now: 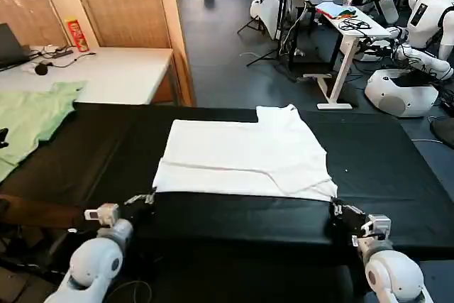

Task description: Fold and organize the clothes.

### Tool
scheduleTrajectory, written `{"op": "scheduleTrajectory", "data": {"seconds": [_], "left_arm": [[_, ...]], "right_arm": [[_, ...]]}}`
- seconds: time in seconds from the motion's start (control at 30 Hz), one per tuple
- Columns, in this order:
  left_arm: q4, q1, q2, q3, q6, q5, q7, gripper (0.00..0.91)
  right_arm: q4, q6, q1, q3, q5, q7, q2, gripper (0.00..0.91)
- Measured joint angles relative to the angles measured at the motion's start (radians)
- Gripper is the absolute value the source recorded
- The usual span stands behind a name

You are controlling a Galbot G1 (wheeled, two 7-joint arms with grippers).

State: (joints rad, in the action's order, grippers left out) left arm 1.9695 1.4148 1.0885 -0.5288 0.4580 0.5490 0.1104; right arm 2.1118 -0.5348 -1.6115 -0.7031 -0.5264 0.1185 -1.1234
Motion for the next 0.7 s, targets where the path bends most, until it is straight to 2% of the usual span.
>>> {"op": "scheduleTrajectory", "data": {"seconds": [0.2, 0.3, 0.33, 0.37, 0.4, 0.6, 0.7], "left_arm": [[0.105, 0.132, -0.033, -0.047, 0.0, -0.013, 0.01, 0.0], [0.137, 0.182, -0.033, -0.071, -0.002, -0.01, 0.014, 0.0], [0.141, 0.192, -0.032, -0.078, -0.003, -0.009, 0.019, 0.088], [0.145, 0.201, -0.031, -0.085, -0.002, -0.008, 0.022, 0.878], [0.151, 0.211, -0.031, -0.091, -0.001, -0.006, 0.023, 0.878], [0.196, 0.258, -0.04, -0.127, 0.038, 0.017, 0.034, 0.878], [0.222, 0.279, -0.041, -0.149, 0.084, 0.014, 0.061, 0.878]], "right_arm": [[0.045, -0.002, -0.06, -0.001, 0.005, -0.002, -0.02, 0.029], [0.066, -0.019, -0.079, 0.002, 0.005, -0.005, -0.025, 0.039], [0.071, -0.027, -0.084, 0.001, 0.005, -0.005, -0.025, 0.107], [0.079, -0.038, -0.091, 0.0, 0.005, -0.005, -0.025, 0.244], [0.09, -0.05, -0.098, -0.002, 0.005, -0.005, -0.025, 0.878], [0.17, -0.115, -0.15, -0.025, 0.023, 0.01, -0.027, 0.878], [0.225, -0.117, -0.168, -0.041, 0.018, 0.01, -0.027, 0.878]]}}
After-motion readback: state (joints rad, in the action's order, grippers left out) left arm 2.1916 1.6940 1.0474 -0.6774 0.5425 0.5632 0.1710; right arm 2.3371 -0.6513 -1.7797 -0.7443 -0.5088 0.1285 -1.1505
